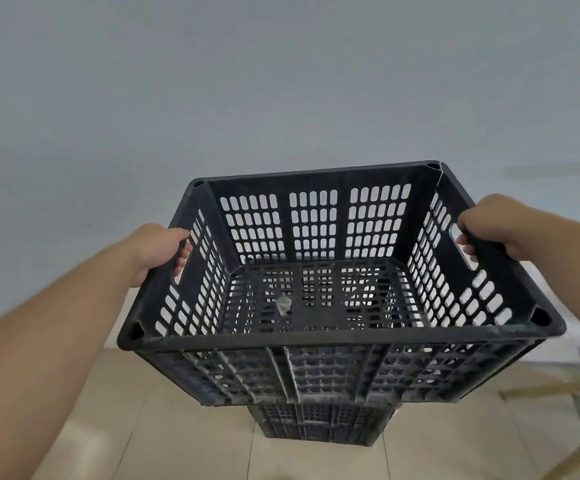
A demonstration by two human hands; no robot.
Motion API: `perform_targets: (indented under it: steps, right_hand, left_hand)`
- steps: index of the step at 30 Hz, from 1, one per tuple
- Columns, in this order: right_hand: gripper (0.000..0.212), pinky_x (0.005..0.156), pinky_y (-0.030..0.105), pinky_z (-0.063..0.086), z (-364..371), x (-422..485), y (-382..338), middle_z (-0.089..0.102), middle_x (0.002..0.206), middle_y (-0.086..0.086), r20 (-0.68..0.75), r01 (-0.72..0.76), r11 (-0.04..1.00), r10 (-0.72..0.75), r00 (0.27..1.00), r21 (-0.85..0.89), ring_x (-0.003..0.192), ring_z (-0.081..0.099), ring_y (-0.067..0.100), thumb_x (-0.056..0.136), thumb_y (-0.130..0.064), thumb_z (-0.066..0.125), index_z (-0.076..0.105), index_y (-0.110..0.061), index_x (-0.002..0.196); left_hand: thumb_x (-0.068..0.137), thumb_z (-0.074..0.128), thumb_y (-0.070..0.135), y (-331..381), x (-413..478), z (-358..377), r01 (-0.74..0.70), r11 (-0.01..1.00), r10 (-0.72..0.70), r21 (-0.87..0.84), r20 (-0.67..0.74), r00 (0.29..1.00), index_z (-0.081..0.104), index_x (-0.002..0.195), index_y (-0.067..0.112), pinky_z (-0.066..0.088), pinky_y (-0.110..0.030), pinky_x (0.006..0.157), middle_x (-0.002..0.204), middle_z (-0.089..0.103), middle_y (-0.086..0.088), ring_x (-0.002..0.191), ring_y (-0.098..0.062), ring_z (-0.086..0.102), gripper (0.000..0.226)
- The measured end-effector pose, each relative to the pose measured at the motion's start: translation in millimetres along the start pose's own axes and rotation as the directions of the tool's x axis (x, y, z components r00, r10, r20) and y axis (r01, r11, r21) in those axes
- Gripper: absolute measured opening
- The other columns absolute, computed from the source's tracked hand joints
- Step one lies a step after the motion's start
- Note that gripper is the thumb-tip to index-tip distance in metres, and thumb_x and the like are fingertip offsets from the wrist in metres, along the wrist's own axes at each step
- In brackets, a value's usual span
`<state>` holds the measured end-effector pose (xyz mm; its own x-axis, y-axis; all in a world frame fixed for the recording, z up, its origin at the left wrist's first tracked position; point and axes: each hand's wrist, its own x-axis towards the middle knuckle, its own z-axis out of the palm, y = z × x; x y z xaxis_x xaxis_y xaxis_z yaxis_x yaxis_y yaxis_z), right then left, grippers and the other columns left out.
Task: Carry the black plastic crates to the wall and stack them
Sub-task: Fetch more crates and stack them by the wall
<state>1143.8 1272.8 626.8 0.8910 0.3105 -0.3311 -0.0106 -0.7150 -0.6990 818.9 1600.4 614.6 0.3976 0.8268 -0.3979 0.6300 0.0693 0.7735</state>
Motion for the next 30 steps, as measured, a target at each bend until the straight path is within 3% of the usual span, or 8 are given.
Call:
perform_targets:
  steps: [4,8,11,16,22,26,30]
  right_hand:
    - [0.015,0.054,0.033,0.046,19,32,-13,0.055,0.073,0.020,-0.051,-0.014,1.000,0.014,0.999,-0.006,0.052,0.049,0.026,0.097,0.004,0.039,0.050,0.001,0.087]
    - [0.023,0.068,0.044,0.046,33,54,-25,0.058,0.079,0.029,-0.086,-0.018,0.999,0.016,0.996,-0.032,0.067,0.054,0.036,0.089,0.006,0.039,0.054,0.006,0.072]
    - [0.024,0.068,0.045,0.047,40,68,-31,0.062,0.077,0.034,-0.110,-0.038,0.997,0.031,0.993,-0.060,0.069,0.057,0.036,0.085,0.007,0.040,0.056,0.007,0.067]
    - [0.022,0.055,0.031,0.049,47,93,-31,0.057,0.068,0.019,-0.114,-0.032,0.995,0.020,0.993,-0.098,0.055,0.054,0.027,0.093,0.002,0.050,0.053,-0.001,0.072]
    - [0.025,0.055,0.031,0.048,57,105,-18,0.055,0.067,0.017,-0.075,-0.061,0.985,0.049,0.996,-0.160,0.055,0.054,0.027,0.095,0.003,0.049,0.050,-0.002,0.070]
    - [0.027,0.056,0.031,0.048,60,105,-11,0.054,0.067,0.017,-0.066,-0.048,0.981,0.036,0.997,-0.190,0.055,0.052,0.027,0.095,0.004,0.049,0.049,-0.002,0.069]
    - [0.027,0.055,0.030,0.049,56,101,-9,0.054,0.068,0.017,-0.025,-0.053,0.977,0.049,0.998,-0.207,0.055,0.053,0.027,0.096,0.004,0.049,0.049,-0.001,0.070]
  left_hand:
    - [0.107,0.047,0.027,13,56,7,0.004,1.000,-0.004,0.007,0.049,0.999,0.059,0.084,0.006,0.047,-0.028,0.048,0.063,0.053,-0.005,0.050,-0.018,0.048,0.033]
    - [0.108,0.046,0.027,24,99,10,-0.001,1.000,-0.001,0.018,0.079,0.997,0.060,0.086,0.006,0.047,-0.027,0.045,0.064,0.053,-0.005,0.050,-0.018,0.047,0.033]
    - [0.108,0.046,0.027,32,124,13,-0.006,0.999,0.003,0.036,0.095,0.995,0.059,0.084,0.006,0.046,-0.028,0.046,0.064,0.052,-0.006,0.050,-0.019,0.047,0.034]
    - [0.106,0.045,0.020,31,151,24,-0.007,0.999,0.002,0.040,0.103,0.995,0.058,0.081,0.006,0.045,-0.031,0.052,0.066,0.051,-0.008,0.051,-0.021,0.047,0.032]
    - [0.104,0.045,0.017,23,160,39,0.001,0.997,-0.009,0.075,0.103,0.995,0.057,0.078,0.006,0.046,-0.032,0.054,0.066,0.051,-0.008,0.050,-0.021,0.046,0.031]
    - [0.100,0.044,0.017,21,160,39,-0.009,0.994,0.001,0.108,0.081,0.997,0.059,0.080,0.005,0.047,-0.036,0.066,0.065,0.052,-0.011,0.050,-0.023,0.047,0.028]
    - [0.102,0.042,0.013,21,158,41,-0.023,0.992,0.014,0.123,0.072,0.997,0.059,0.082,0.003,0.046,-0.034,0.058,0.063,0.051,-0.011,0.049,-0.023,0.046,0.029]
